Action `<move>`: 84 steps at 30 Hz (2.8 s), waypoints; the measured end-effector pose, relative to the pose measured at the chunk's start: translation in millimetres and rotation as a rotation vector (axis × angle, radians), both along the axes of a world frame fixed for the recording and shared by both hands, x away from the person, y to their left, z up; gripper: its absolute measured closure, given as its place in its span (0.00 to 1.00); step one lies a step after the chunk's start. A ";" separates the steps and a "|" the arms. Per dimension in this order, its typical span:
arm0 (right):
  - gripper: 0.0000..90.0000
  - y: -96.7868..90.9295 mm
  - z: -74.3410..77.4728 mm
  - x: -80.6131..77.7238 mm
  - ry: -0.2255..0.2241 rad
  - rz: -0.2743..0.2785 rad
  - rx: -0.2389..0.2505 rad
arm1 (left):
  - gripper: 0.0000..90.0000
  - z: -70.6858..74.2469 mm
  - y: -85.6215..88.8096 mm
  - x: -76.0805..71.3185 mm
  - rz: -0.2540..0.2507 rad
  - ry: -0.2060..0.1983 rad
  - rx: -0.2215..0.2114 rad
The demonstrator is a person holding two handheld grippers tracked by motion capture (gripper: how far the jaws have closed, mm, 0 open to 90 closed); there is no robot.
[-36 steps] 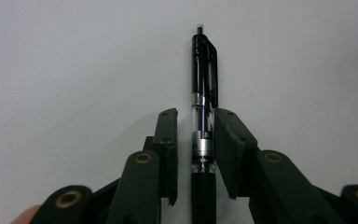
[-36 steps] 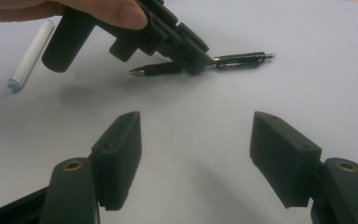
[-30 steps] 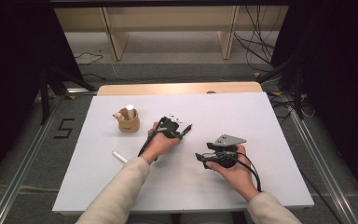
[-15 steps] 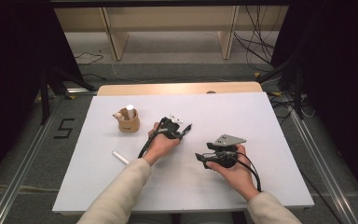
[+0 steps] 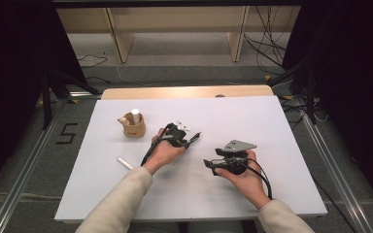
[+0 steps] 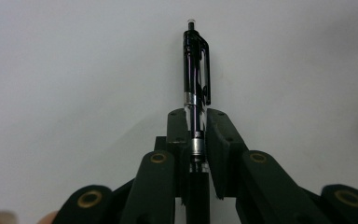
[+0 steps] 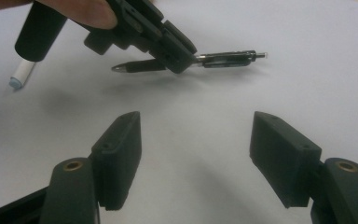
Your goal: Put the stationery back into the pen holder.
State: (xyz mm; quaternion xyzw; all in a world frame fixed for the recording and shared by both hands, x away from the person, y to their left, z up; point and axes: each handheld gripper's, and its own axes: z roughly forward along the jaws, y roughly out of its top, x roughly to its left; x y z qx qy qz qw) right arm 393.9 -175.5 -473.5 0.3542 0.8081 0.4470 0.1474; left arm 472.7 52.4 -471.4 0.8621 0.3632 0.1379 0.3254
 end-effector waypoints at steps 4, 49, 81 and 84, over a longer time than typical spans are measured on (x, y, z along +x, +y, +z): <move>0.39 -0.1 0.3 0.0 -0.004 0.014 -0.011 | 0.89 5.0 6.3 -6.8 -0.051 0.022 0.020; 0.49 33.7 -11.2 -21.6 0.004 0.484 -0.210 | 0.89 30.1 -2.3 -96.0 -0.472 0.154 0.085; 0.84 21.8 -6.4 -13.7 0.000 0.396 -0.178 | 0.47 57.9 36.5 -97.6 -0.258 -0.207 -0.169; 0.84 19.9 -7.4 -10.9 0.002 0.374 -0.178 | 0.42 51.0 44.5 -99.8 -0.223 -0.195 -0.174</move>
